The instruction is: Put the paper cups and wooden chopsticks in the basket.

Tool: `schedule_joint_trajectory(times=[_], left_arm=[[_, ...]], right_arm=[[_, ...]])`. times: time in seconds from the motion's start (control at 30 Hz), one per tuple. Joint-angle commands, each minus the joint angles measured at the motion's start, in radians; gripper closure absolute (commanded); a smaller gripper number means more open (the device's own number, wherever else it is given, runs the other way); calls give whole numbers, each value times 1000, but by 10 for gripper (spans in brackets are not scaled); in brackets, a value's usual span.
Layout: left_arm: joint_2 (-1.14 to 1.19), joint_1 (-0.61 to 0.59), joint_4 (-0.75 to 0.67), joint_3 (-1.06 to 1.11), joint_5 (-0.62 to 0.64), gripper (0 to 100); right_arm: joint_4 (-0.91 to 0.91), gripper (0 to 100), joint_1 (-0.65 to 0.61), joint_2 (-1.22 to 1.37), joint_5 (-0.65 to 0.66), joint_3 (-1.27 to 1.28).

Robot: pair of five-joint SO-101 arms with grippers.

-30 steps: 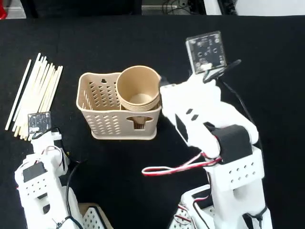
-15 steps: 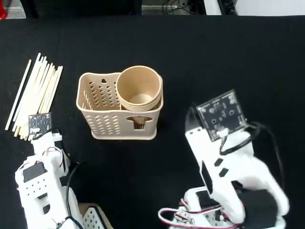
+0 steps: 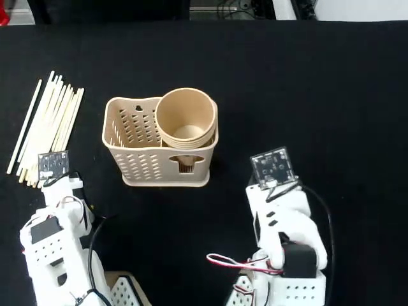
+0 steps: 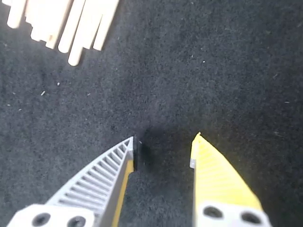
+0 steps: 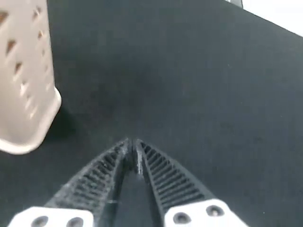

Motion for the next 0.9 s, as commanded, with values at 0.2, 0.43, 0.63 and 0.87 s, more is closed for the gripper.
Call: schedule_joint_trajectory(times=[0.2, 0.43, 0.63, 0.87], left_arm=[[-12, -19, -31, -5, -6, 802], [-12, -15, -35, -5, -5, 802], [-12, -15, -17, -35, -5, 798], [-2, -13, 273, -432, -101, 797]], right_arm=[[-35, 975, -11, -4, -74, 105], [-218, 972, 60, -2, -77, 205], [-135, 972, 61, -2, -77, 171], [-198, 972, 106, -4, -83, 183]])
